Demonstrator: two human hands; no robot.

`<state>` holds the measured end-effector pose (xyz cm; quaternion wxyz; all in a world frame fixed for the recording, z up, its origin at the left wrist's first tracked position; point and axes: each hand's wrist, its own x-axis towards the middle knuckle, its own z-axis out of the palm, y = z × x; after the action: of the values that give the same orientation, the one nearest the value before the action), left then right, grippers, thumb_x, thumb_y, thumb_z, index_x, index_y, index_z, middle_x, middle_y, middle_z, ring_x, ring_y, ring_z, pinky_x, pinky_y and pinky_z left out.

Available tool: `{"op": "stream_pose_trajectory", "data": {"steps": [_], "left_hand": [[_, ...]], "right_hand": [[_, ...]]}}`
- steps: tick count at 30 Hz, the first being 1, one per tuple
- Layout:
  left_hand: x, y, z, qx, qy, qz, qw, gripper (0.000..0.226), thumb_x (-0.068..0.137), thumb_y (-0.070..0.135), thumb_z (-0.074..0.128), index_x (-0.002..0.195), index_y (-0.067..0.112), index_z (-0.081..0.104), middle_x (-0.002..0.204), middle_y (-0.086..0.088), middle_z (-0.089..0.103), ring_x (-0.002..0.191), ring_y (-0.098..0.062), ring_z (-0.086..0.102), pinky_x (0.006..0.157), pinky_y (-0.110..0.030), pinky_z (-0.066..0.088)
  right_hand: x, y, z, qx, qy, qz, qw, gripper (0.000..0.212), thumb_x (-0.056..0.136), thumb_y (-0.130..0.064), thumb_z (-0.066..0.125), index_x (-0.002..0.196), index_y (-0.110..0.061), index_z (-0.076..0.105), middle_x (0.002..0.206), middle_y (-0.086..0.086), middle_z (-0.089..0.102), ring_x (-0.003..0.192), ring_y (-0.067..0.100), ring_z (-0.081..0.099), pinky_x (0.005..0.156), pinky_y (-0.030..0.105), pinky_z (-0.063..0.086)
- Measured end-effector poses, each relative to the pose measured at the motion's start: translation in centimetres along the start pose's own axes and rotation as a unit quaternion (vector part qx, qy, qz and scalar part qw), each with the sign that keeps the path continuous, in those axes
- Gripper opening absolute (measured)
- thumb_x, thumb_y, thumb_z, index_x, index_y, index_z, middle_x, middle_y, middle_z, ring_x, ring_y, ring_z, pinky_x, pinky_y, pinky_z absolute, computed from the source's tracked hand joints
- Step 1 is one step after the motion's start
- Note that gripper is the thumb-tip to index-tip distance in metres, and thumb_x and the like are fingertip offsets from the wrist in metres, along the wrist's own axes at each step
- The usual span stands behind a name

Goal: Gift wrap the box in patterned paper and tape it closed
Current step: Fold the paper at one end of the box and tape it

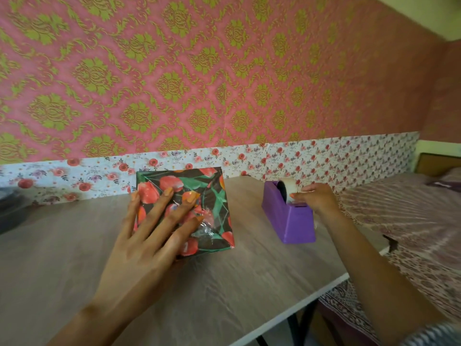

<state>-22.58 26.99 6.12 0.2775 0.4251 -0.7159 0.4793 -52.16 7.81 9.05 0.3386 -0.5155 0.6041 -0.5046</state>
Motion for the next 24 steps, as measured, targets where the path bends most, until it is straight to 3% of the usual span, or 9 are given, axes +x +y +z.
{"op": "stream_pose_trajectory", "data": {"steps": [1, 4, 7, 10, 13, 15, 17, 19, 24], "left_hand": [[0.0, 0.0, 0.0, 0.000, -0.001, 0.000, 1.000, 0.064, 0.071, 0.026, 0.074, 0.127, 0.012, 0.045, 0.138, -0.011, 0.050, 0.134, -0.034, 0.036, 0.107, -0.065, 0.023], [0.0, 0.1, 0.1, 0.000, 0.002, 0.000, 1.000, 0.063, 0.071, 0.024, 0.073, 0.126, 0.013, 0.046, 0.144, -0.007, 0.041, 0.135, -0.033, 0.035, 0.109, -0.062, 0.022], [0.1, 0.3, 0.2, 0.001, 0.006, -0.001, 1.000, 0.061, 0.070, 0.022, 0.073, 0.125, 0.013, 0.047, 0.144, -0.006, 0.040, 0.135, -0.032, 0.035, 0.110, -0.061, 0.021], [0.1, 0.4, 0.2, -0.003, 0.007, -0.006, 1.000, 0.058, 0.072, 0.022, 0.072, 0.123, 0.013, 0.048, 0.141, -0.009, 0.047, 0.134, -0.032, 0.037, 0.108, -0.063, 0.024], [0.2, 0.5, 0.2, -0.006, 0.008, -0.012, 1.000, 0.056, 0.072, 0.022, 0.072, 0.122, 0.012, 0.048, 0.139, -0.009, 0.048, 0.133, -0.032, 0.038, 0.106, -0.063, 0.026], [0.1, 0.5, 0.2, -0.005, 0.005, -0.015, 1.000, 0.056, 0.072, 0.022, 0.072, 0.122, 0.012, 0.048, 0.140, -0.010, 0.047, 0.133, -0.032, 0.037, 0.106, -0.063, 0.026], [0.2, 0.6, 0.1, -0.006, 0.002, -0.017, 1.000, 0.055, 0.072, 0.021, 0.072, 0.122, 0.012, 0.049, 0.140, -0.010, 0.047, 0.134, -0.031, 0.037, 0.107, -0.063, 0.025], [0.2, 0.7, 0.1, -0.008, -0.002, -0.018, 1.000, 0.055, 0.072, 0.021, 0.072, 0.122, 0.011, 0.049, 0.140, -0.010, 0.047, 0.135, -0.031, 0.036, 0.107, -0.063, 0.024], [0.2, 0.8, -0.1, -0.008, -0.005, -0.022, 1.000, 0.055, 0.073, 0.021, 0.072, 0.122, 0.011, 0.049, 0.140, -0.008, 0.047, 0.135, -0.031, 0.036, 0.107, -0.063, 0.024]], "right_hand": [[-0.2, 0.1, 0.3, 0.059, 0.024, 0.012, 0.998, 0.033, 0.071, -0.005, 0.078, 0.098, -0.008, 0.058, 0.086, 0.012, 0.067, 0.072, 0.027, 0.068, 0.077, 0.045, 0.056], [-1.0, 0.7, 1.5, 0.242, 0.101, 0.032, 0.964, 0.035, 0.074, 0.004, 0.072, 0.100, -0.011, 0.055, 0.084, 0.006, 0.065, 0.066, 0.018, 0.064, 0.057, 0.030, 0.050], [-1.9, 0.7, 2.0, 0.381, 0.140, 0.048, 0.913, 0.032, 0.073, 0.005, 0.070, 0.095, -0.013, 0.055, 0.084, 0.003, 0.063, 0.069, 0.015, 0.059, 0.056, 0.027, 0.046], [-3.5, 1.3, 2.0, 0.382, 0.130, 0.013, 0.915, 0.026, 0.074, 0.004, 0.062, 0.072, -0.016, 0.046, 0.071, -0.001, 0.058, 0.061, 0.016, 0.054, 0.053, 0.026, 0.043], [-5.3, 2.9, 2.1, 0.344, 0.121, -0.021, 0.931, 0.025, 0.079, 0.003, 0.063, 0.075, -0.017, 0.048, 0.058, -0.007, 0.061, 0.063, 0.015, 0.056, 0.057, 0.027, 0.045], [-5.9, 3.8, 2.2, 0.333, 0.124, 0.002, 0.935, 0.020, 0.078, 0.000, 0.067, 0.090, -0.012, 0.058, 0.068, -0.005, 0.066, 0.067, 0.012, 0.058, 0.062, 0.027, 0.047], [-6.3, 4.0, 2.1, 0.343, 0.110, 0.041, 0.932, 0.020, 0.076, -0.001, 0.071, 0.092, -0.009, 0.062, 0.081, 0.002, 0.064, 0.068, 0.010, 0.057, 0.055, 0.019, 0.046], [-6.6, 3.9, 1.8, 0.339, 0.088, 0.076, 0.934, 0.013, 0.077, -0.003, 0.071, 0.082, -0.012, 0.062, 0.073, 0.000, 0.059, 0.060, 0.008, 0.051, 0.042, 0.013, 0.041], [-6.6, 3.4, 2.0, 0.347, 0.031, 0.160, 0.924, 0.007, 0.084, -0.013, 0.066, 0.082, -0.017, 0.061, 0.059, -0.004, 0.051, 0.050, 0.005, 0.039, 0.045, 0.018, 0.030]]}}
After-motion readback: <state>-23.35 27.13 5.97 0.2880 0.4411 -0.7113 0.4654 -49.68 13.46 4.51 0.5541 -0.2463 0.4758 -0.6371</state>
